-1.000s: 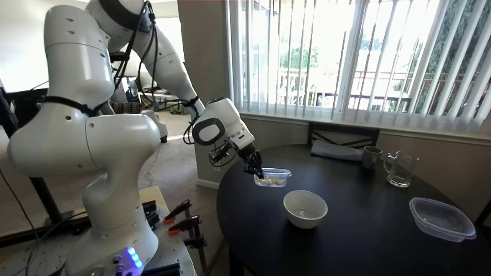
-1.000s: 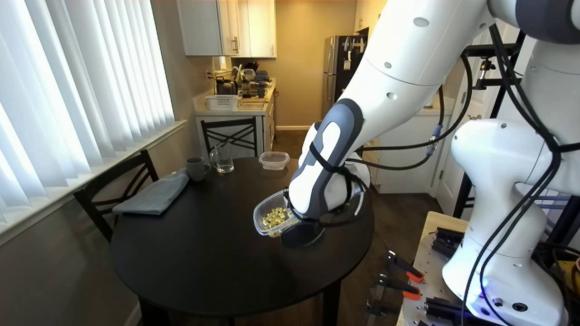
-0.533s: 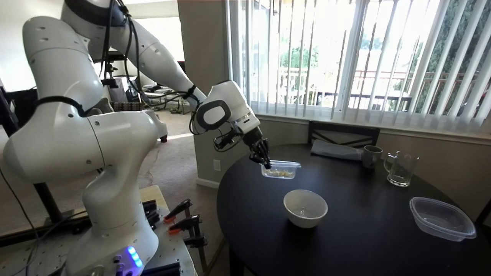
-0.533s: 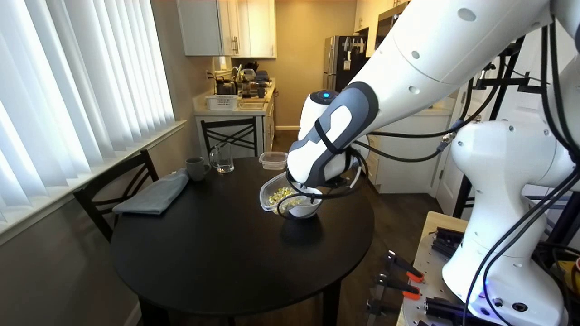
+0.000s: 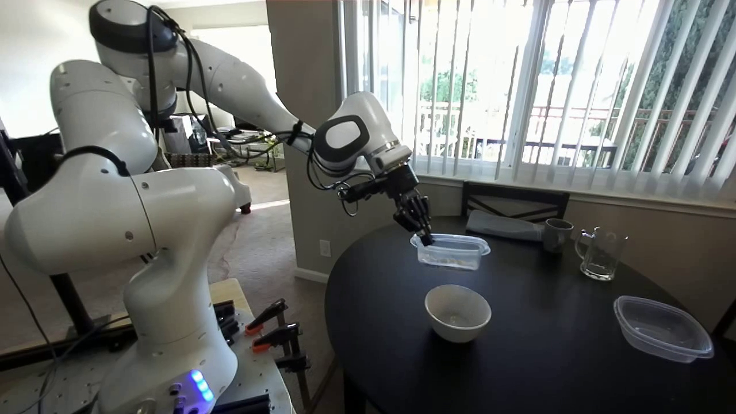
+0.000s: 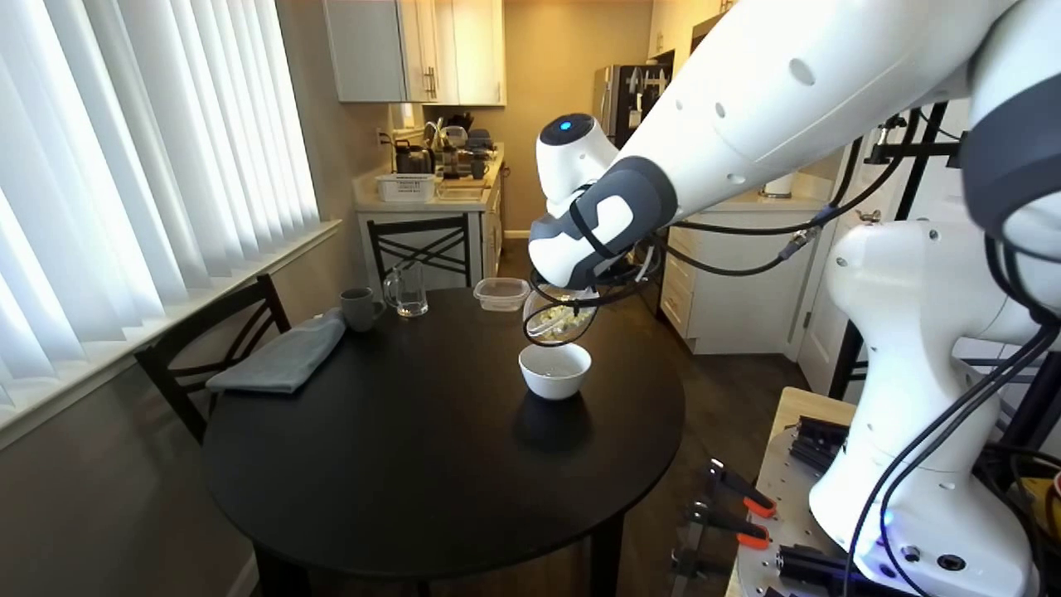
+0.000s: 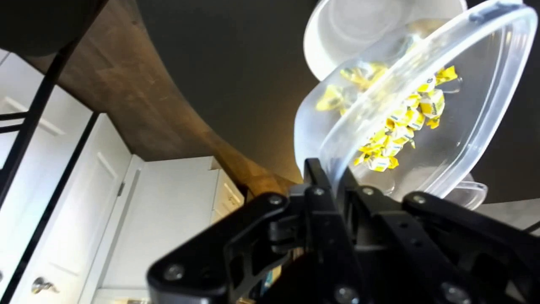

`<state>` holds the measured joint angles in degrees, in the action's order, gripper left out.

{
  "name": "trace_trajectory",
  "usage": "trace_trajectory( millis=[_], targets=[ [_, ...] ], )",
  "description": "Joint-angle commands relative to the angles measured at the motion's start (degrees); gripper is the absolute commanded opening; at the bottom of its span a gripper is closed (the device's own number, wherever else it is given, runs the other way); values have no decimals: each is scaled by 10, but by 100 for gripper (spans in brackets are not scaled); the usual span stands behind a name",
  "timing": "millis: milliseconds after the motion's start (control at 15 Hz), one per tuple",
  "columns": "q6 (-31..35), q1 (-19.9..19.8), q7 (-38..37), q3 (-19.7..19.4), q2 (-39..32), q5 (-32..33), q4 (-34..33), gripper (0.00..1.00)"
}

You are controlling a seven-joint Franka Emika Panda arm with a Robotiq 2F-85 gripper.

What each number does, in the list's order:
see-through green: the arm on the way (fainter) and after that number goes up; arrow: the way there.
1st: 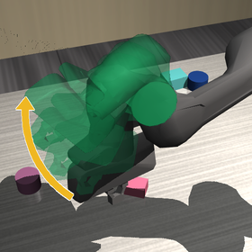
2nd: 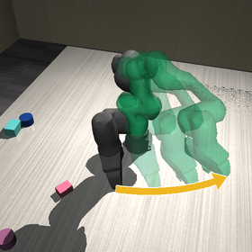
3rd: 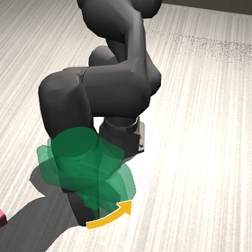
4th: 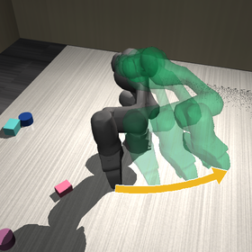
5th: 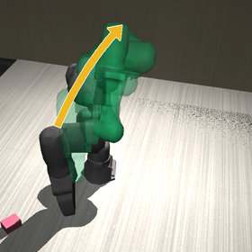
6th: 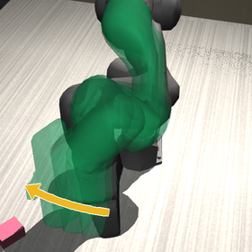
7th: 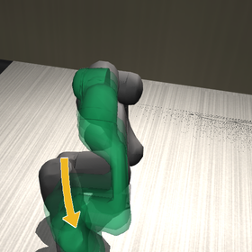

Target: Pour the contents of the lunchbox into the white bowl

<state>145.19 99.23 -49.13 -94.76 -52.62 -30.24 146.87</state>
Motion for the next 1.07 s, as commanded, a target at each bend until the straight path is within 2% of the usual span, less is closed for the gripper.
trace_trajectory(
  millis=[0,267,400,533,800,1000],
  targets=[
    [-50,-88,-63,58,-52,72,-50,2],
    [-116,-176,-129,139,-82,151,-117,2],
    [-151,-203,-160,166,-91,189,-148,2],
    [-178,-204,-184,164,-89,225,-162,2],
    [-221,-168,-216,138,-78,286,-166,2],
    [-267,-163,-234,148,-84,320,-189,2]
  ],
)
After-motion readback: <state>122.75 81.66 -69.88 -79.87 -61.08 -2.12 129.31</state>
